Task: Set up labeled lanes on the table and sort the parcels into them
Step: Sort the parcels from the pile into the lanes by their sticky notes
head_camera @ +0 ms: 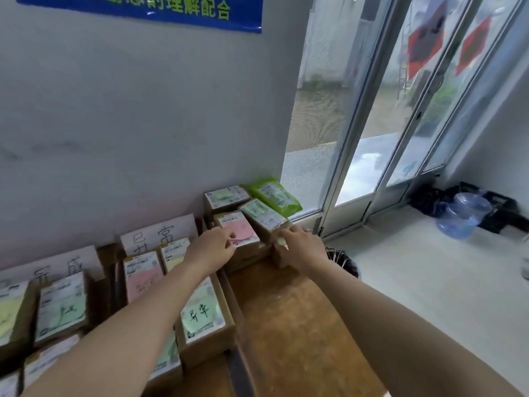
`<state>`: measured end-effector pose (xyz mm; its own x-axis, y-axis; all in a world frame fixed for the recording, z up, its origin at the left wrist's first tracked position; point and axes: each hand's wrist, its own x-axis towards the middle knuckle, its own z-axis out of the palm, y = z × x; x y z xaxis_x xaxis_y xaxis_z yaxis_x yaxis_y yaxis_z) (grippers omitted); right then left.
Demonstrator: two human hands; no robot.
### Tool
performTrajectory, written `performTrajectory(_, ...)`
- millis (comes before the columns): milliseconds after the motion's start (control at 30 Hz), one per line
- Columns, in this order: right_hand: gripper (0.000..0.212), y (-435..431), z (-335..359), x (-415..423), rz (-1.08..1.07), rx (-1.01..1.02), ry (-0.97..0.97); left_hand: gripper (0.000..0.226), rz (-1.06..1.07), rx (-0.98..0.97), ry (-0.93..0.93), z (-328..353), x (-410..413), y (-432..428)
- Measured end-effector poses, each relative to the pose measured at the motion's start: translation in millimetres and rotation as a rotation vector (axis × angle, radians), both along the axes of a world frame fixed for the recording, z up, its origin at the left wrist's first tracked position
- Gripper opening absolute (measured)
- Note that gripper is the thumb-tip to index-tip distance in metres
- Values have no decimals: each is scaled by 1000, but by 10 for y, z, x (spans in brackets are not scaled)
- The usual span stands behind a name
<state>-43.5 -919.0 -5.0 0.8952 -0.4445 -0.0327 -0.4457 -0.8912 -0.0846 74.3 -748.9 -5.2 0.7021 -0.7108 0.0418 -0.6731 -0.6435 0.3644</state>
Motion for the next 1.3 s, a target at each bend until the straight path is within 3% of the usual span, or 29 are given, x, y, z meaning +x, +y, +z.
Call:
performTrajectory(333, 45, -776, -255, 682, 3, 155, 75, 47, 227, -41, 133, -245, 299, -587)
performTrajectory(567, 83, -1046, -524, 1000, 5, 313, 116, 46, 406, -35, 95, -275, 241, -760)
performTrajectory(900, 83, -1119, -600, 1057, 40, 445, -65, 46, 421, 37, 52, -192, 175, -848)
performTrajectory(1133, 96, -1531, -231, 819, 348, 437, -116, 63, 235, 43, 23, 115, 275, -1200)
performTrajectory(1300, 94, -1582, 39, 691, 576, 305, -140, 80, 166, 140, 22, 316, 393, -1312)
